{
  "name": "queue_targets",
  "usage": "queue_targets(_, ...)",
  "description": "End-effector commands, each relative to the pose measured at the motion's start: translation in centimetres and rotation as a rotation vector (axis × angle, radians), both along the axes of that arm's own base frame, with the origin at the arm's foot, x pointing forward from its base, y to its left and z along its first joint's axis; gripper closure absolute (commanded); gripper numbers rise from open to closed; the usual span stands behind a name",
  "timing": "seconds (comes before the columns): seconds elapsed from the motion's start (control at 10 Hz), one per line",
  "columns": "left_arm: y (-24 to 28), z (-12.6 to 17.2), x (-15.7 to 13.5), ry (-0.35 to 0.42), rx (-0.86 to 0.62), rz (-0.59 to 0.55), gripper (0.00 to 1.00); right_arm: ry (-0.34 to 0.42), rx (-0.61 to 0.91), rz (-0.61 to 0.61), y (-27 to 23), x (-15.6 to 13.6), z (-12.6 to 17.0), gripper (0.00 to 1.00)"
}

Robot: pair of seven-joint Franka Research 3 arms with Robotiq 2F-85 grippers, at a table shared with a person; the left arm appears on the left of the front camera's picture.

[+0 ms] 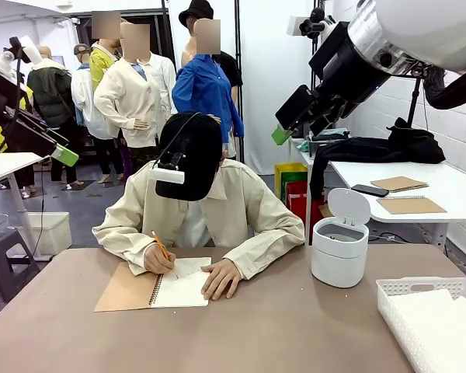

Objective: Sort the paper based on its condition.
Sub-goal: If a person hands you a paper, place it in the Organizing basket , and if it's crumpled, put it in the Trash can.

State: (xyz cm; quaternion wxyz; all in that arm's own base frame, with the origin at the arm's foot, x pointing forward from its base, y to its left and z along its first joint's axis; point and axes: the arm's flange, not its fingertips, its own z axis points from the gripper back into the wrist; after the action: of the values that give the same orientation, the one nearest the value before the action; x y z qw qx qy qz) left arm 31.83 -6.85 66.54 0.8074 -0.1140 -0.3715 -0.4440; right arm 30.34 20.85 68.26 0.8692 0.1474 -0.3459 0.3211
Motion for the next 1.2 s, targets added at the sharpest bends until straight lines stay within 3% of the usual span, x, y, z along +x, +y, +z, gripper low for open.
queue_targets(0.0,0.15,0.09,-0.02,-0.002,-0.003,0.001,0.0,0.005,0.003,-0.007,0.38,-0.26,-0.01,0.0)
queue_targets(1.1,0.15,0.09,-0.02,-0.002,-0.003,0.001,0.0,0.005,0.003,-0.007,0.38,-0.26,-0.01,0.0)
